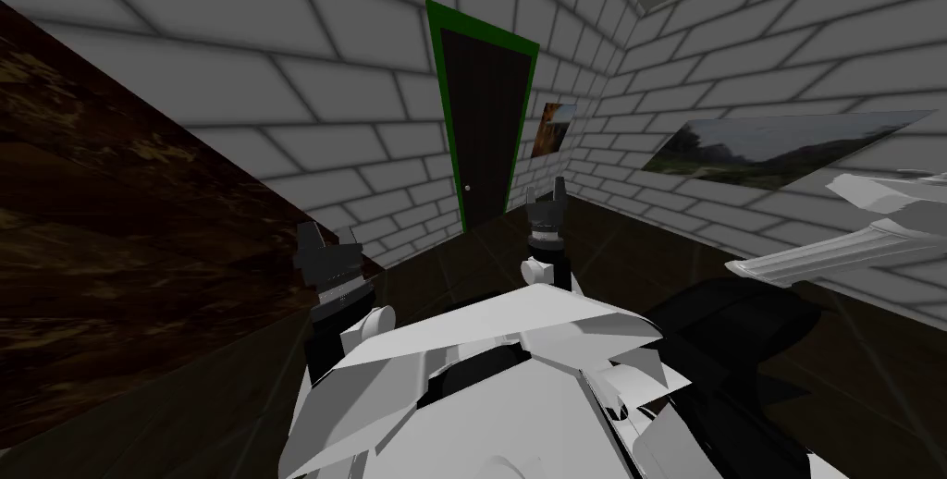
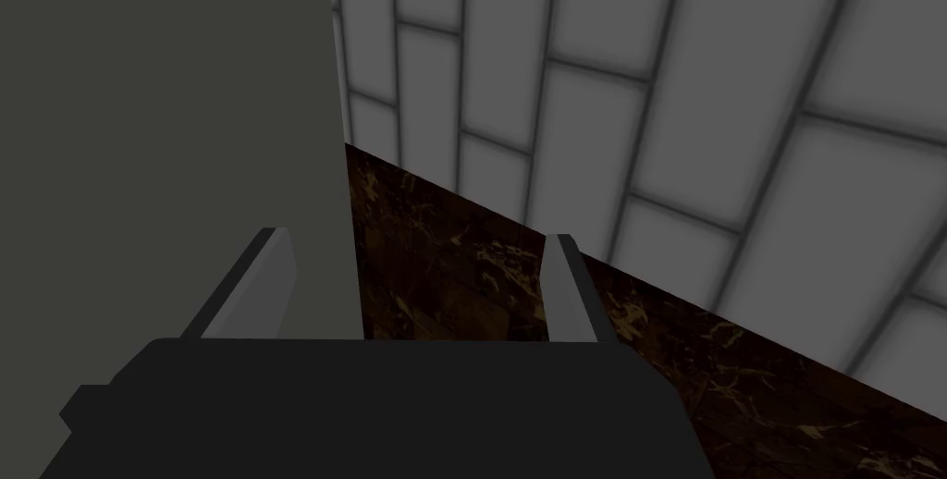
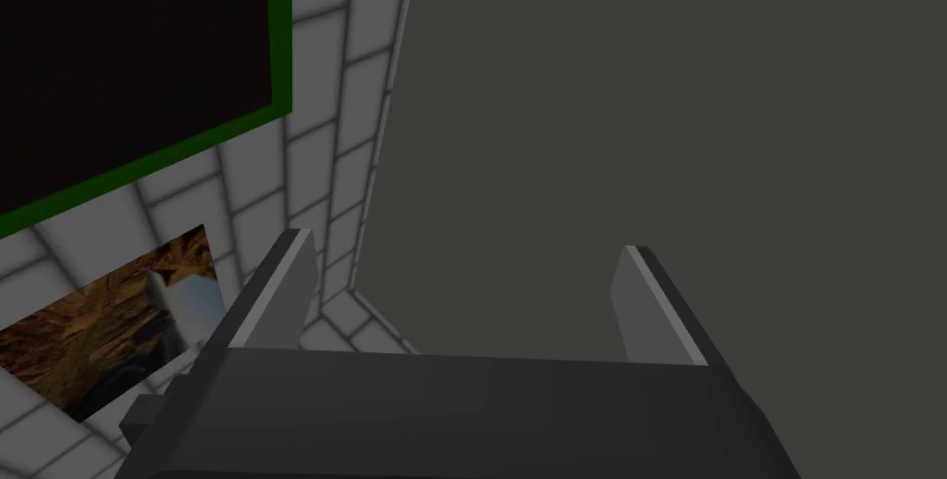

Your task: Pull the door open

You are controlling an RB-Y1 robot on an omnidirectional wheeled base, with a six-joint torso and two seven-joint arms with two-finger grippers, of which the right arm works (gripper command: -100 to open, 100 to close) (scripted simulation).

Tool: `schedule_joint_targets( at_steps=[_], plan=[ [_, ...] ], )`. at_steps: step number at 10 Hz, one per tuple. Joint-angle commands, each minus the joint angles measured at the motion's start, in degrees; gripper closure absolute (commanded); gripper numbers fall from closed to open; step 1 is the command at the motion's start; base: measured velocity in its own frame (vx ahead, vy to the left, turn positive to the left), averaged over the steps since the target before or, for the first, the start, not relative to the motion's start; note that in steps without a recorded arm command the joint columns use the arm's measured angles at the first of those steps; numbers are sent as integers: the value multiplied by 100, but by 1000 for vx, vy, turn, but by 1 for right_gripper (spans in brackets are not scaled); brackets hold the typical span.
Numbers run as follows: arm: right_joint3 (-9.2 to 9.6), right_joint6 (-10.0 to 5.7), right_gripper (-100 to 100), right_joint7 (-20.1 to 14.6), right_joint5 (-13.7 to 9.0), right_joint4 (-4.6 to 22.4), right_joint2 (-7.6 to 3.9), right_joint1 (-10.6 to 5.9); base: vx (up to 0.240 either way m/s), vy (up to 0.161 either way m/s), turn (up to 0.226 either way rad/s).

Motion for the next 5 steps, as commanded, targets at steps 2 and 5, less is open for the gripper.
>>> schedule_joint_targets(
  at_steps=[2, 5],
  plan=[
    [18, -57, -100, -256, -155, 293, -123, -59, 95, -31, 151],
    [38, -122, -100, -550, -332, 629, -238, -127, 128, -33, 124]
  ],
)
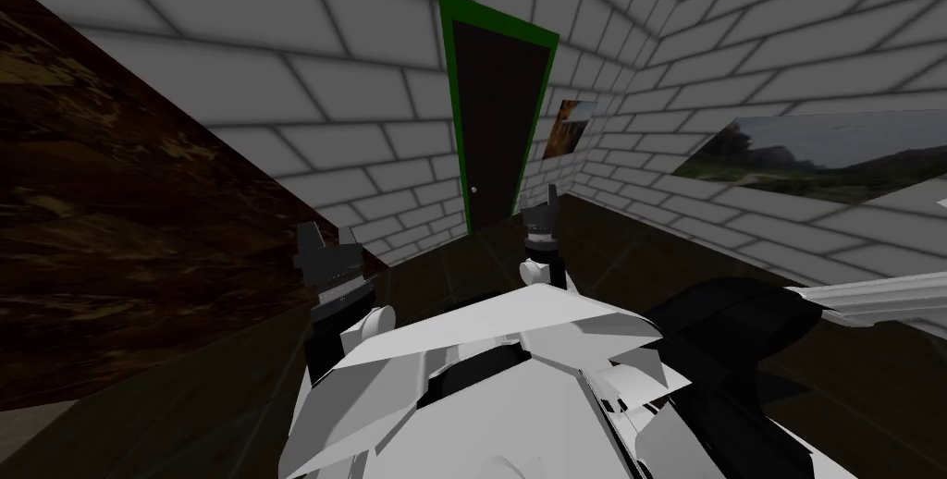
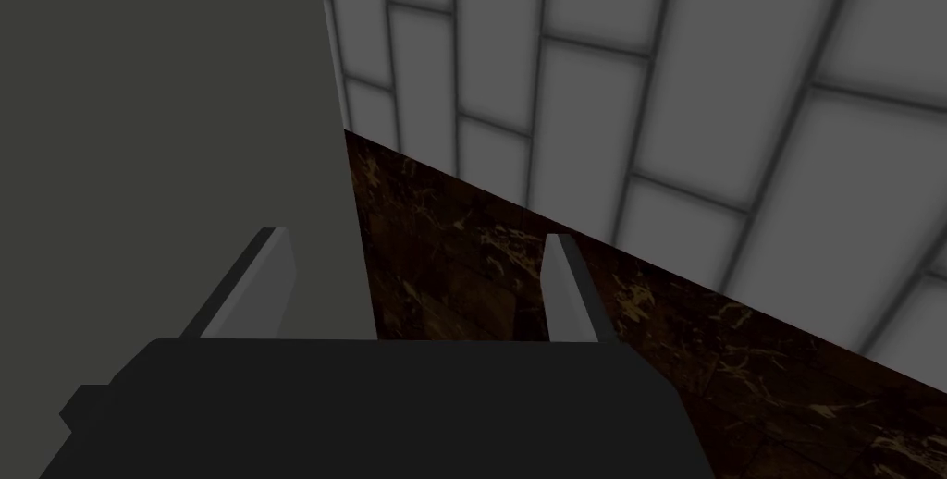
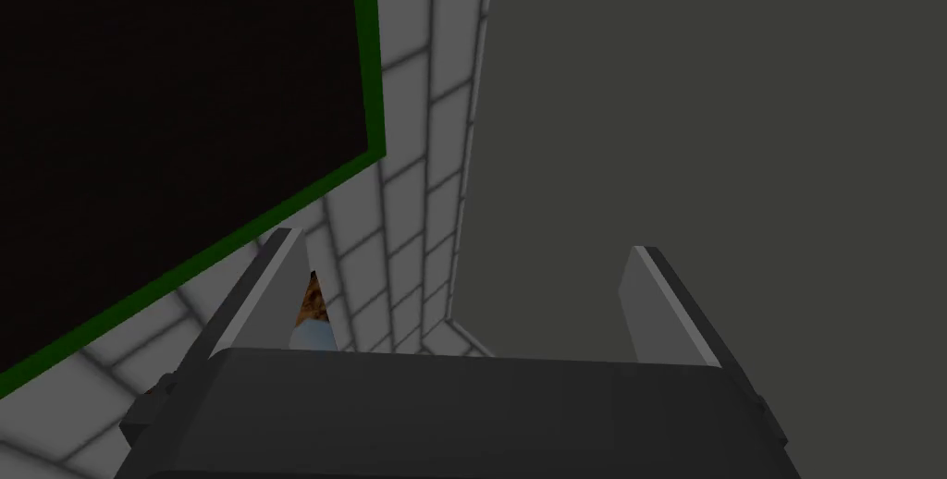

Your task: Pull the door open

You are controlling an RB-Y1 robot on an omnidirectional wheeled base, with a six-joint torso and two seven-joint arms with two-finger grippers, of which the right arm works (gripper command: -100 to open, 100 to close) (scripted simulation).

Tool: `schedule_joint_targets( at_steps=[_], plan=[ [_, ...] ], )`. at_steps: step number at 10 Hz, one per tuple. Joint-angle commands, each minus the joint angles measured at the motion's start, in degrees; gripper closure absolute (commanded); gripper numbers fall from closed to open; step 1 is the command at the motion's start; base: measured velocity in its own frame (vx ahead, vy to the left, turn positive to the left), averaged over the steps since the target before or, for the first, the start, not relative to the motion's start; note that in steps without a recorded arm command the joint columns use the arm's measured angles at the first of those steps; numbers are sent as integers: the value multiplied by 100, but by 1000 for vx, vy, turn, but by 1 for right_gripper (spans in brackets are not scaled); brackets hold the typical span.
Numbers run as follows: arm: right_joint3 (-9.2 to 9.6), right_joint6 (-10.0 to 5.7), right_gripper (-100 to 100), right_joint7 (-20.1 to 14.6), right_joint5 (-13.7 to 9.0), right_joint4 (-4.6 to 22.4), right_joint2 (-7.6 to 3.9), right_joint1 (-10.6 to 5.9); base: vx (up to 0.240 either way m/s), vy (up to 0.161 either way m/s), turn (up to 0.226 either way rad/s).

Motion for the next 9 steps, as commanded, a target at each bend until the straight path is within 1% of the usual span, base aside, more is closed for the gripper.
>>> schedule_joint_targets(
  at_steps=[1, 2, 3, 4, 5, 9],
  plan=[
    [10, -26, -100, -118, -67, 161, -37, -56, 93, -33, 69],
    [21, -60, -100, -271, -160, 336, -88, -91, 113, -51, 118],
    [27, -79, -100, -354, -210, 431, -113, -110, 109, -54, 166],
    [38, -116, -100, -521, -310, 621, -165, -149, 110, -78, 210],
    [44, -135, -100, -608, -363, 721, -190, -169, 109, -82, 103],
    [71, -221, -100, -994, -596, 1163, -289, -258, 93, -42, 114]
  ],
)
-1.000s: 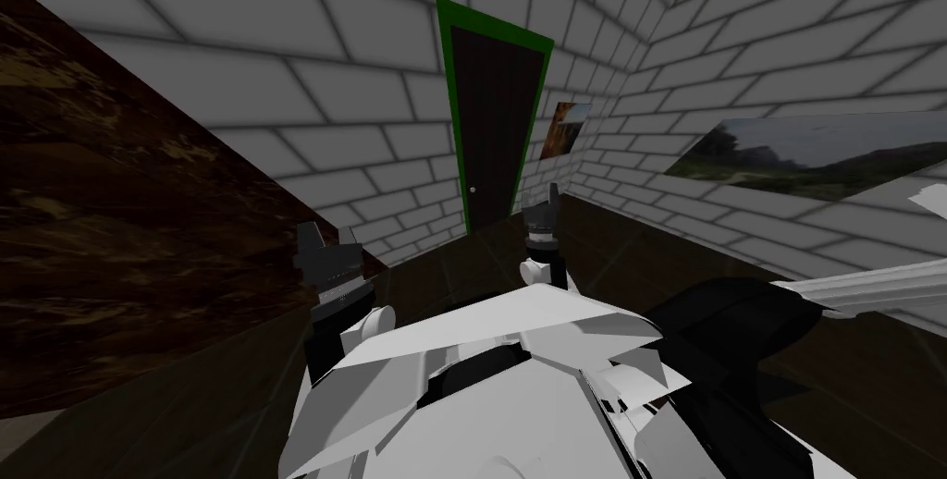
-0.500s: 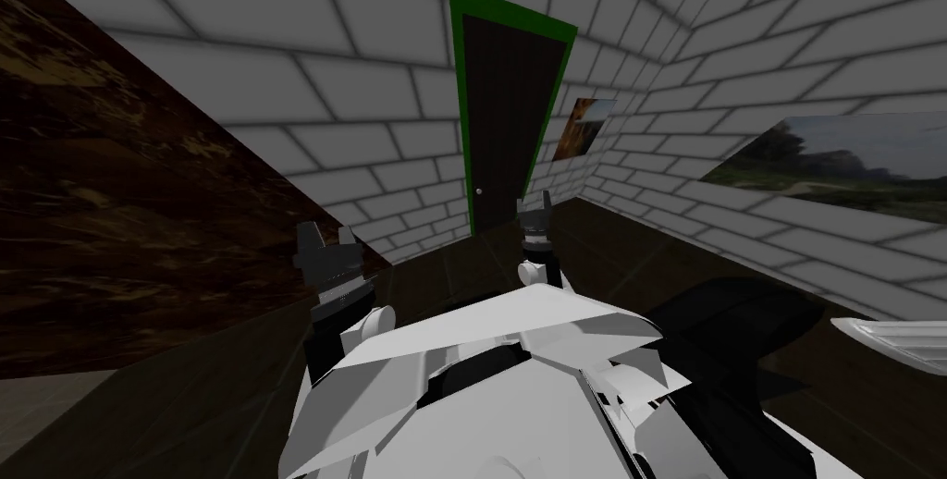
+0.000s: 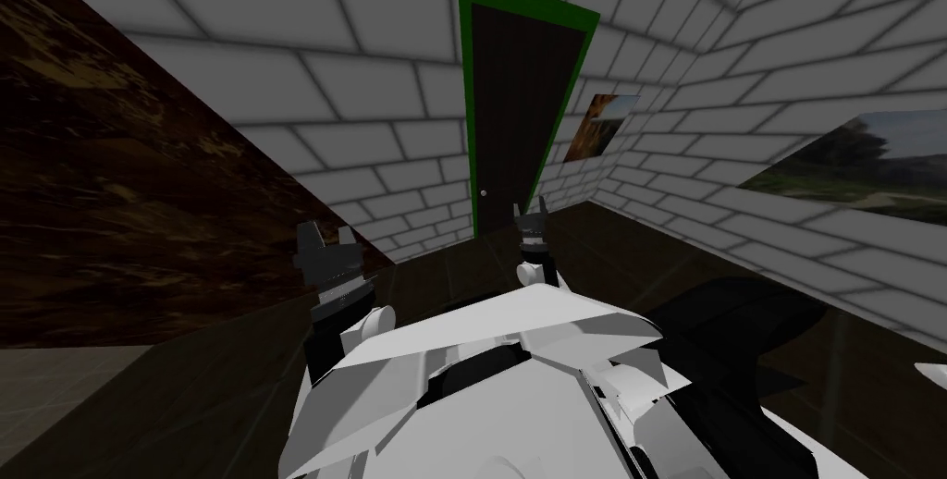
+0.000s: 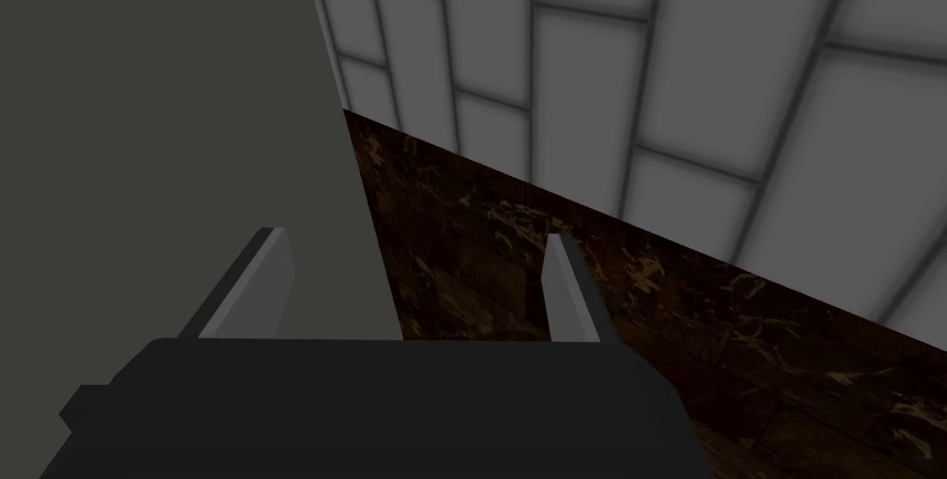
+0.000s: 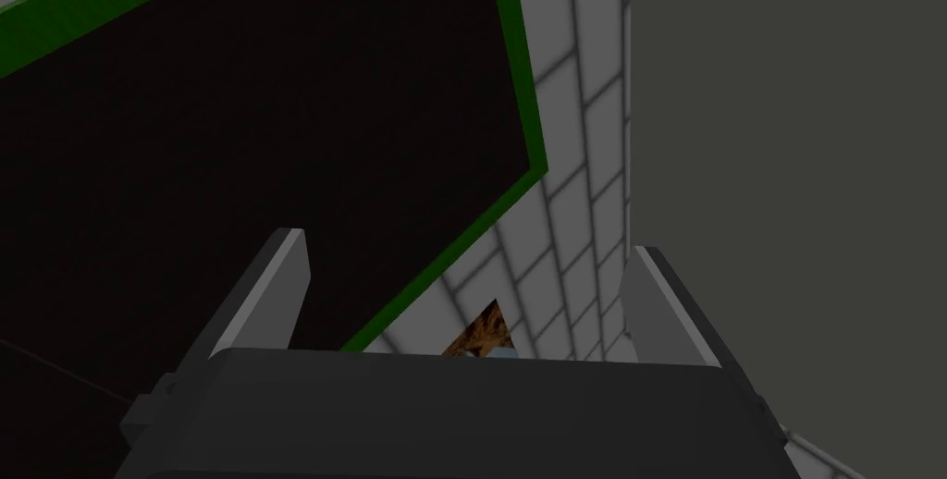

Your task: Pull the door open

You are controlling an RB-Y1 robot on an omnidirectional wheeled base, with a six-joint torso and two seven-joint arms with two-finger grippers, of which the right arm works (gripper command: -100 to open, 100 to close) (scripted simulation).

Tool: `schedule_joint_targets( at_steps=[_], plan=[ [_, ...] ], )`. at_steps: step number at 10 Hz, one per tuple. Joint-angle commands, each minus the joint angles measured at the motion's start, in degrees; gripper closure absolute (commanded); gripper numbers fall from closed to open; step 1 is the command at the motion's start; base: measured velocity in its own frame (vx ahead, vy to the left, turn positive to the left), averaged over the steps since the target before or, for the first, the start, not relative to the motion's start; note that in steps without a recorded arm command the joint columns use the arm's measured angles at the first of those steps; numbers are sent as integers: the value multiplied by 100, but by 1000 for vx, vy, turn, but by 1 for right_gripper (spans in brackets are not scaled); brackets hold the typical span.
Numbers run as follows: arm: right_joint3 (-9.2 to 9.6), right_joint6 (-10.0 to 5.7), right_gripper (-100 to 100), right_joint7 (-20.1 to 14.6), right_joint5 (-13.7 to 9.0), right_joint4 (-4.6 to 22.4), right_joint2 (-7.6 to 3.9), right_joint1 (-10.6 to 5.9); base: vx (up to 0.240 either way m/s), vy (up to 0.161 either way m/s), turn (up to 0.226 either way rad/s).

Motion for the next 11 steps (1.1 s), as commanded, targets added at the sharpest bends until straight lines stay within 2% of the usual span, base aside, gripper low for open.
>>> schedule_joint_targets(
  at_steps=[1, 11],
  plan=[
    [7, -72, -100, -178, -97, 248, -41, -65, 82, -38, 125],
    [84, -317, -100, -1284, -765, 1512, -253, -320, 86, -61, 134]
  ],
)
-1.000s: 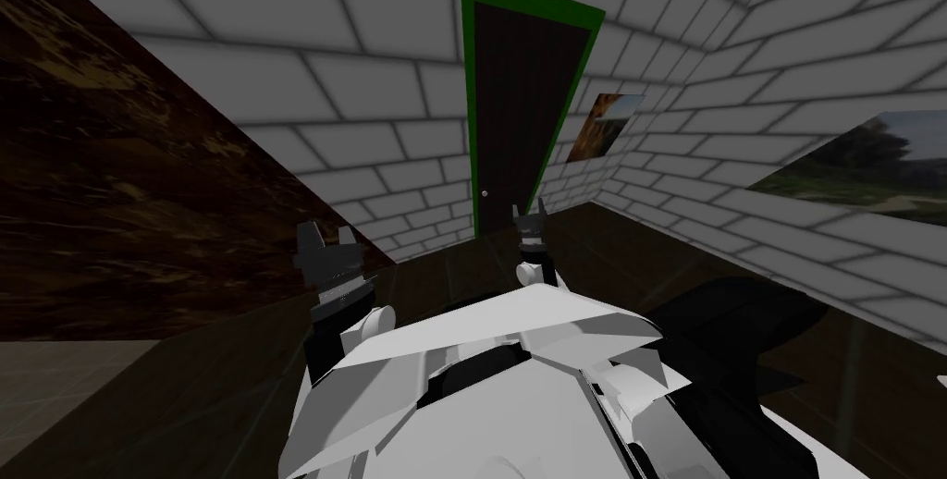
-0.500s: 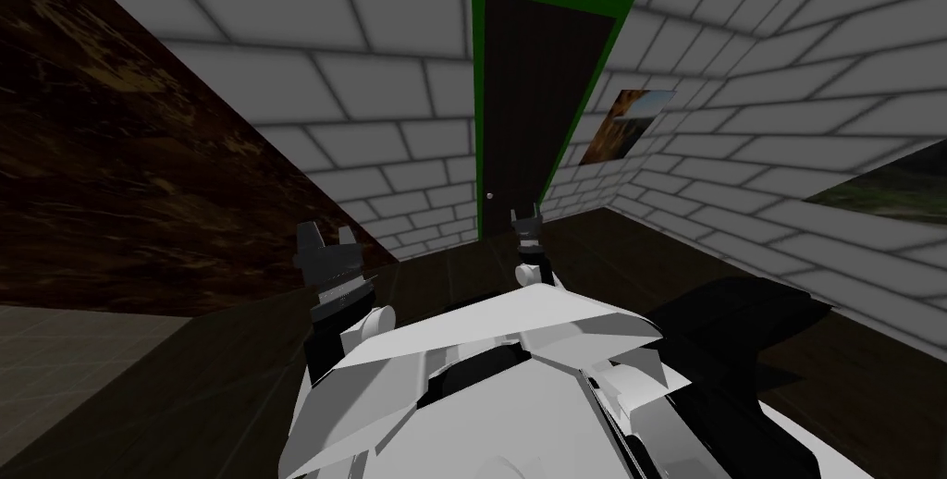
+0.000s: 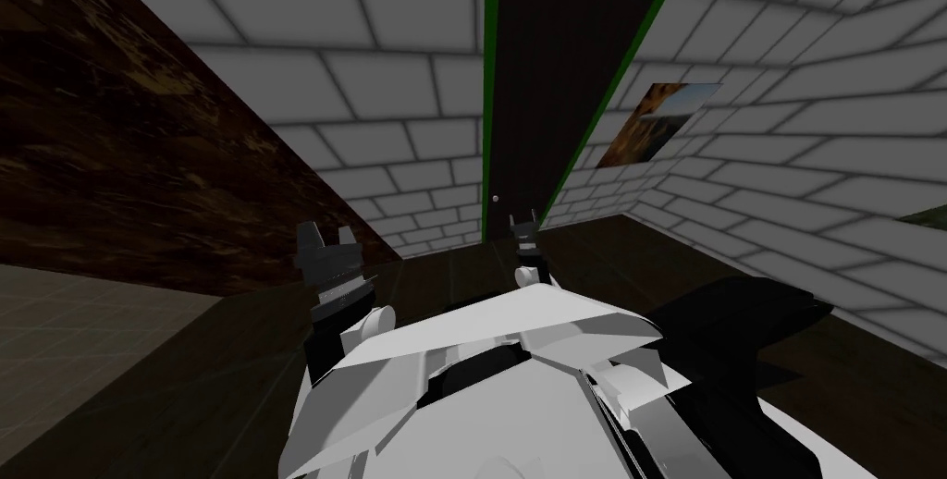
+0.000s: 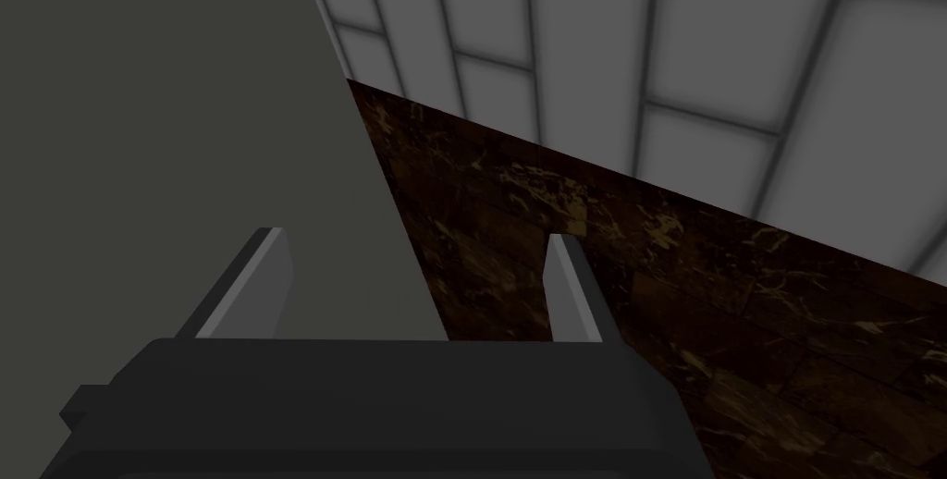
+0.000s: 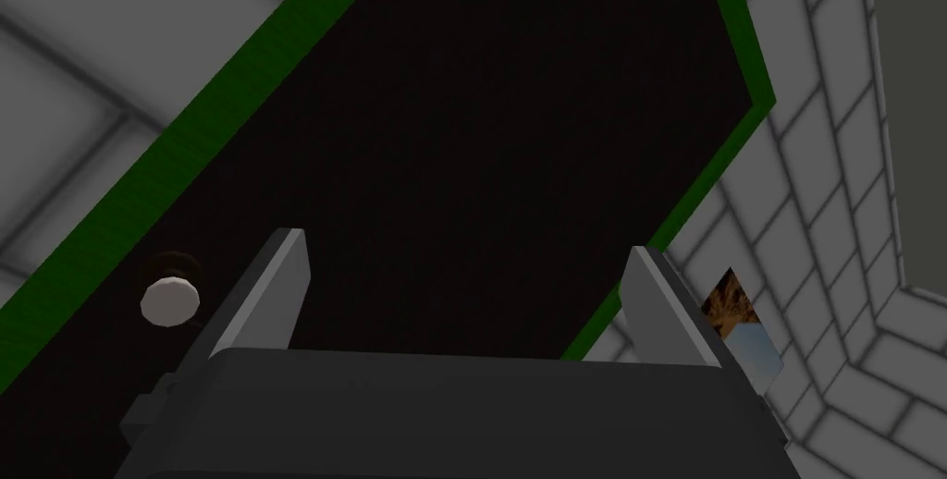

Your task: Pull the door open

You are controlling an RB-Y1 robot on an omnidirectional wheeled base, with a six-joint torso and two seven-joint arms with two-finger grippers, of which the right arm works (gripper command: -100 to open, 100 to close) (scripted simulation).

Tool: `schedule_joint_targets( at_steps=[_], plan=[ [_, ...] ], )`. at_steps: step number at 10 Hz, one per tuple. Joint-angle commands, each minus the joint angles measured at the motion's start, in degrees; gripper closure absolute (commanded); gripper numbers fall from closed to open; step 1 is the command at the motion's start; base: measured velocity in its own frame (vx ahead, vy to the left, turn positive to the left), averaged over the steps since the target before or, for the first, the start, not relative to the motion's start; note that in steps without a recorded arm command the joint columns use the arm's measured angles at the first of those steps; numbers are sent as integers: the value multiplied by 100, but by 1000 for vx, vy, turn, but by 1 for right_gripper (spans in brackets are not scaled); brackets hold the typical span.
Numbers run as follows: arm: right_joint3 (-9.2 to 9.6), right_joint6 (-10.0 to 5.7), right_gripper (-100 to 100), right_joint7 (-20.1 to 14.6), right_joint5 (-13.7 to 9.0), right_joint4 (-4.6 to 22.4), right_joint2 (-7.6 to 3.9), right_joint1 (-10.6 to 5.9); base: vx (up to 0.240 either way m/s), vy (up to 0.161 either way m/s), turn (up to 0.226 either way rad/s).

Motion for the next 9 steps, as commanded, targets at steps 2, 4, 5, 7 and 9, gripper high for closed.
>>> schedule_joint_targets(
  at_steps=[2, 4, 5, 7, 9],
  plan=[
    [16, -81, -100, -323, -188, 384, -53, -90, 81, -68, 134],
    [33, -133, -100, -557, -329, 651, -88, -144, 79, -82, 153],
    [41, -159, -100, -674, -399, 785, -105, -170, 76, -73, 114],
    [57, -211, -100, -908, -541, 1052, -135, -224, 72, -79, 147],
    [65, -237, -100, -1025, -611, 1186, -151, -251, 49, -38, 60]
  ],
)
